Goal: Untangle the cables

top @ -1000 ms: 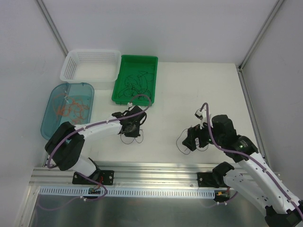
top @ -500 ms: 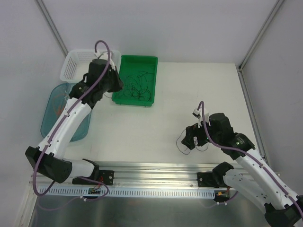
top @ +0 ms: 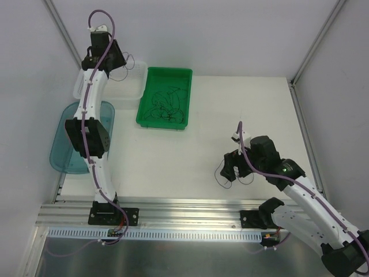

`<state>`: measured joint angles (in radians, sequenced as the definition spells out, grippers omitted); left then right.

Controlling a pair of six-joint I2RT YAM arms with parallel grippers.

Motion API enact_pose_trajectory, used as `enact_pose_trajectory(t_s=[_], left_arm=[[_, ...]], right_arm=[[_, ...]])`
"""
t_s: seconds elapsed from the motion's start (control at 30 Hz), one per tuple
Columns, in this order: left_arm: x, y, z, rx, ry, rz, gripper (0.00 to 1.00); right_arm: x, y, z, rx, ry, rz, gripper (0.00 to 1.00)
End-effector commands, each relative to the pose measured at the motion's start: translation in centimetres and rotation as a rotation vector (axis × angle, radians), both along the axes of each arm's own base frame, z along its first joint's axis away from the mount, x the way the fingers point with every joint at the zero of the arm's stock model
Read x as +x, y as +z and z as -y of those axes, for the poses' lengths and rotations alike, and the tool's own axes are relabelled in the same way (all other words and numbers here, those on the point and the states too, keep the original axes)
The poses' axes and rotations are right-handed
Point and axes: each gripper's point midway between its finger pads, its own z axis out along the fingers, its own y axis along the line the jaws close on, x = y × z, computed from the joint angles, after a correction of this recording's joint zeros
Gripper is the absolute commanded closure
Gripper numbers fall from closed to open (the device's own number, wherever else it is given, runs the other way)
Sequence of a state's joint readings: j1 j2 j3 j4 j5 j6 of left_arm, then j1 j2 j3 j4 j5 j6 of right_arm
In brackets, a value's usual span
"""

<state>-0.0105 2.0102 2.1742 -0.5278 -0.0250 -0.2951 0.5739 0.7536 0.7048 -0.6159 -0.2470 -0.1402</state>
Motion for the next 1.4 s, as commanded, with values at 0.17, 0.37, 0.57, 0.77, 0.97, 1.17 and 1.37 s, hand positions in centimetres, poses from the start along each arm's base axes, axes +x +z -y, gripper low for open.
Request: enact_pose_trajectory(t_s=[0.17,0.37,0.57,0.77,0.97,1.17,1.37], left_arm=[[4.9,0.0,-4.4,-0.022,0.060,0.091,0.01],[0.6,-0.6,-2.7,-0.074,0.000,0.053,0.01],[-7.3,-1.8,2.3,-0.147,-0.122,-0.016,0.01],[-17.1,-3.9,10.4,-0.141,-0.324,-0.073,0.01],[-27.0,-7.1,15.1,-0.203,-0.483,-0.128,0.01],[-34.2,-10.7,16.2,-0.275,-0.578,-0.175,0.01],[-36.8,-13.8,16.8,-0.332,-0.605,-0.236,0.01]], right_arm=[[0.7,-1.2,-0.2,-0.031,-0.008,-0.023,0.14],[2.6,-1.7,1.4,-0.089,-0.163,0.000,0.14],[4.4,-2.6,5.0,-0.128,-0.468,-0.043,0.15],[5.6,-4.4,7.9,-0.065,-0.689,-0.124,0.20],[6.6,-6.7,8.7,-0.054,-0.753,-0.174,0.29],[7.4,-8.7,8.7,-0.071,-0.772,-0.207,0.53],[6.9,-7.8,6.5,-0.031,-0.657,-0.190,0.99]])
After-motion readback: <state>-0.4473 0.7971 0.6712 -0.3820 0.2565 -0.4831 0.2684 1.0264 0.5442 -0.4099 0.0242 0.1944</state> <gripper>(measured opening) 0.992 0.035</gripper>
